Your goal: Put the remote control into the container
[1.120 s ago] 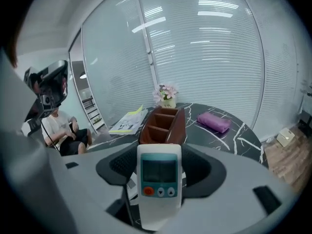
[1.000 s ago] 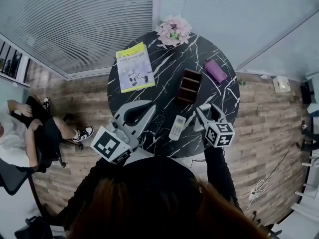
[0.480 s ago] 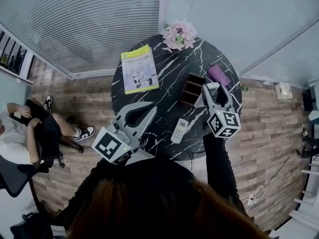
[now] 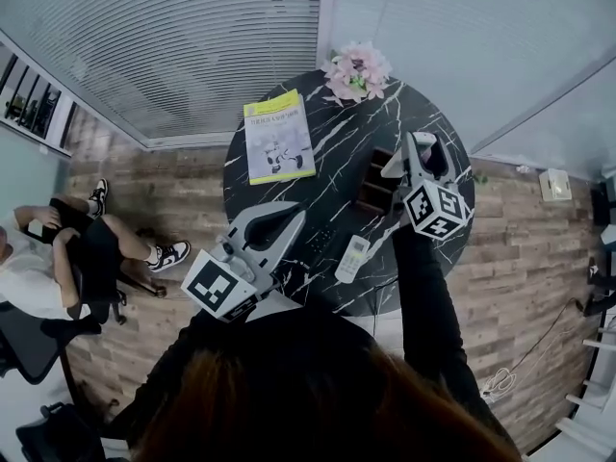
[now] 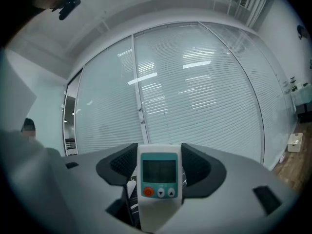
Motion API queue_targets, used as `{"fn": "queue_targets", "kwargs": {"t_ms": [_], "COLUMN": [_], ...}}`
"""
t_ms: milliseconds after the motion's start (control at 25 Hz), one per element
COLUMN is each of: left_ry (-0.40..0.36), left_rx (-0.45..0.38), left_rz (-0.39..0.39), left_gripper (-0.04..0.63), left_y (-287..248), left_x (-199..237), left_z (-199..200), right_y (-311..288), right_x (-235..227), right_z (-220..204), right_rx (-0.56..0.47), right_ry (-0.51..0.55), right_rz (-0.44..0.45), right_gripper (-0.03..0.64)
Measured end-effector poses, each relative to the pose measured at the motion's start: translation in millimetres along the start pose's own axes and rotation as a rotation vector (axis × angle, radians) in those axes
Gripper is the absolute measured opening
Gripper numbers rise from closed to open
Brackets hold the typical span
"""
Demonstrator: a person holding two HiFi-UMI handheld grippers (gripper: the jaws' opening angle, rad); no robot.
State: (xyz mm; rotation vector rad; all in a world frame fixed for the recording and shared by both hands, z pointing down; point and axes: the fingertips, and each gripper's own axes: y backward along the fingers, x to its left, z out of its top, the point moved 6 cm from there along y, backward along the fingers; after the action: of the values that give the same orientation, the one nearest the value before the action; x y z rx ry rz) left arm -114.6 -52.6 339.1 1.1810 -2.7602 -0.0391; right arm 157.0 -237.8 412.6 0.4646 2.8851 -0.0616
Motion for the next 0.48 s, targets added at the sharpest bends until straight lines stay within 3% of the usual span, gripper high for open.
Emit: {"fn": "queue_targets", "kwargs": {"t_ms": [320,480], "left_ry": [-0.003,-0.004], "left_rx": [0.027,-0.011], "left_rz": [0.045,0.053], "left_gripper": [0.009,0.009], "left_y": [6,9], "left_x": [7,7], "left_z": [-4,1], "right_y": [-27,-33], "right_x": [-6,-13], "right_z": [-12,-17], "right_rx": [-0.015,-0.026], "right_ry": [0.006,-0.029], "right_rz": [-0.051,-0.097], "right_gripper": [0.265,0.265]}}
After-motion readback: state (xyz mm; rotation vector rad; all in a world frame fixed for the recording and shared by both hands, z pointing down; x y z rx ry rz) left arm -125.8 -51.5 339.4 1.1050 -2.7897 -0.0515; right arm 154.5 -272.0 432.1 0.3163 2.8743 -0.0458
